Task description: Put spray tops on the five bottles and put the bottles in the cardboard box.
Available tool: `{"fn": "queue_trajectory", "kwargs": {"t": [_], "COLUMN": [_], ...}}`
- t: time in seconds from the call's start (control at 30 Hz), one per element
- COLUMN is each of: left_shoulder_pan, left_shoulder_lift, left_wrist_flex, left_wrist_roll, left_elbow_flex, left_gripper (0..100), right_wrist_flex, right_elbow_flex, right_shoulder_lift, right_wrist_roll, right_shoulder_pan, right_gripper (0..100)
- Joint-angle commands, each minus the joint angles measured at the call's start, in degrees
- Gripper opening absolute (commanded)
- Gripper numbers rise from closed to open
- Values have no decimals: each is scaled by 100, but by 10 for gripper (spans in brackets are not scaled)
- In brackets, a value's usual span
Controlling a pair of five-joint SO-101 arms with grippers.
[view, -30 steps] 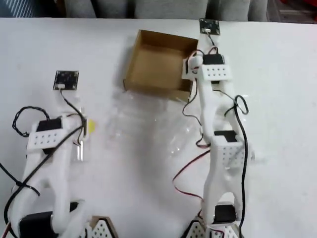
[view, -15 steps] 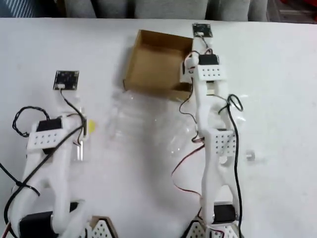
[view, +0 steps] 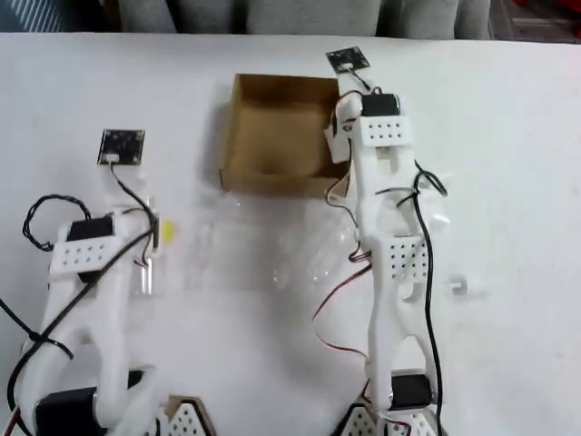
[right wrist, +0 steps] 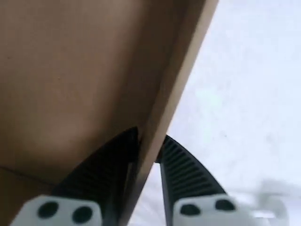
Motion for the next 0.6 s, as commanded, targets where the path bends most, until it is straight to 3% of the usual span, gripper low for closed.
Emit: {"fn": "queue_trajectory", "kwargs": {"t": [0.0,0.13,0.57], "left_shoulder_pan": [-57,-57,-57], "left_shoulder_lift": [-277,-277,-277], "left_wrist_flex": [-149,-149,-149], "left_wrist_roll": [-53,-53,-53], "left_elbow_flex": [-18,-18,-18], "left_gripper": [24,24,24], "right_wrist_flex": [356,708,1323], "right_elbow_flex": [-281,-290,-290], "right_shoulder_lift": [-136,-171,-338], "right_wrist_roll": [79,-404,-334], "right_shoulder_pan": [-84,-75,-145], "right_gripper": [18,18,18]}}
